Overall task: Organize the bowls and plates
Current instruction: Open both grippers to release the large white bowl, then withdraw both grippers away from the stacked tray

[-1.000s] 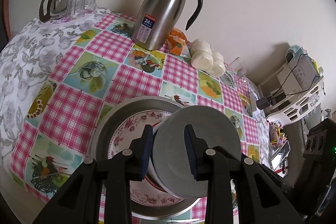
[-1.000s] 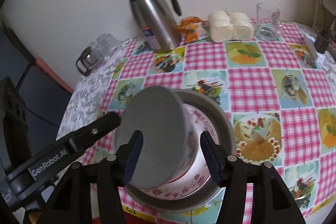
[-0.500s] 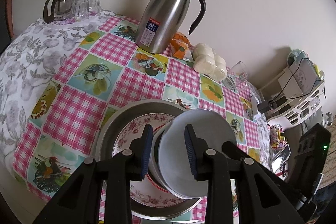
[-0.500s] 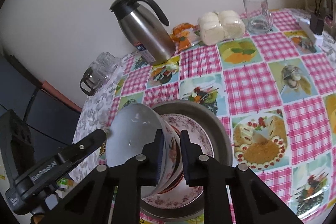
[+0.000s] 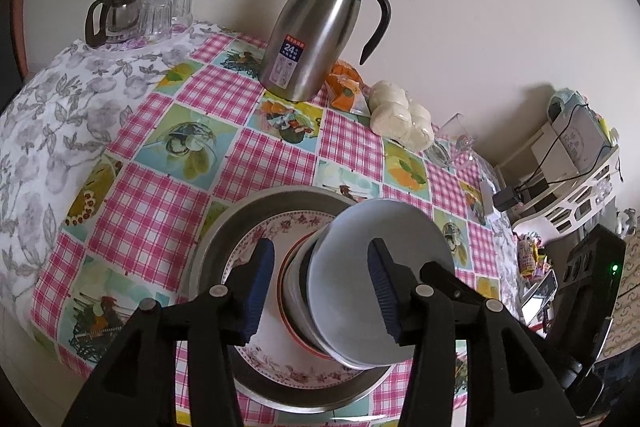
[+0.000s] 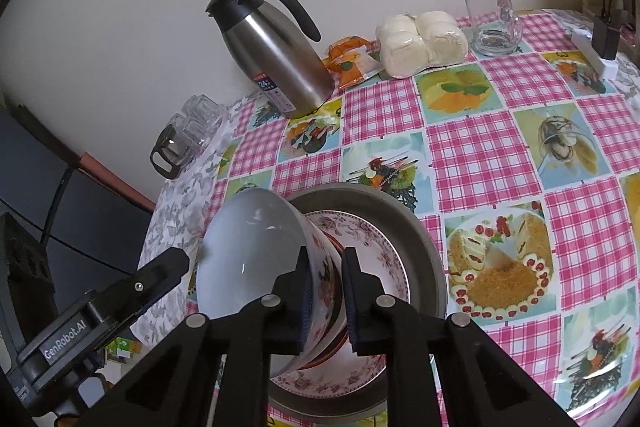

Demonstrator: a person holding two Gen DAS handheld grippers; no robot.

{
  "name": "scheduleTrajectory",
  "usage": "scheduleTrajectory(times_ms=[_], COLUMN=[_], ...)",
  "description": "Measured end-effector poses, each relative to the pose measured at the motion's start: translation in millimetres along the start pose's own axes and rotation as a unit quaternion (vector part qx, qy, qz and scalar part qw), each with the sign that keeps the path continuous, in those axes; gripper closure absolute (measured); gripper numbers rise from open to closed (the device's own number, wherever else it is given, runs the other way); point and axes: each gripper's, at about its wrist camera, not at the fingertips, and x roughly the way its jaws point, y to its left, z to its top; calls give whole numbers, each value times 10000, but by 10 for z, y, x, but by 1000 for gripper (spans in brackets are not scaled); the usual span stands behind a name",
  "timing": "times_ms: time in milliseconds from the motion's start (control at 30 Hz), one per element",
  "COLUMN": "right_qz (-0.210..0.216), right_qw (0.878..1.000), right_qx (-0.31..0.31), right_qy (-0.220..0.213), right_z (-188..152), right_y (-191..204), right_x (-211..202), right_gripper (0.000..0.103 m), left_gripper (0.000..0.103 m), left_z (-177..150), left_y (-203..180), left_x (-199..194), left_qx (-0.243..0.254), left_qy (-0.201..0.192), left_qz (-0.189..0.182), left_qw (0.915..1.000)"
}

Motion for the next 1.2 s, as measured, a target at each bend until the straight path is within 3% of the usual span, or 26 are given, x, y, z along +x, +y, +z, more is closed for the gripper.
scheduleTrajectory(times_ms=[133, 267, 300, 367, 433, 500, 967, 1200], right_qz=[-133, -218, -283, -383, -499, -665, -1044, -1164], right_qw=[9998, 9993, 9989, 9982, 9973, 9956, 9909, 9892], right_qx=[-124, -237, -289, -339, -403, -508, -752, -812], right_qy=[-66, -204, -232, -311, -361, -417, -397, -363], right_z=[-2, -14, -22, -48, -80, -121, -555, -773], right_y=[62, 98, 110, 124, 141, 158, 98, 38], right_x=[-54, -182, -212, -271, -320, -362, -414, -393], right_gripper=[84, 82, 80, 61, 49, 45, 2, 0], left_gripper=[37, 29, 23, 20, 17, 11, 9, 9], left_z=[-40, -84, -99, -132, -160, -202, -549, -731], left_y=[-6, 5, 12, 31, 47, 71, 219, 266], left_x=[-27, -64, -76, -96, -103, -123, -177, -243], left_qx=[83, 161, 180, 222, 254, 297, 578, 598], left_qy=[-22, -66, -94, -136, -162, -220, -138, -158], left_qz=[169, 348, 408, 484, 570, 687, 1279, 1460], left_qw=[9998, 9992, 9990, 9985, 9979, 9970, 9900, 9873])
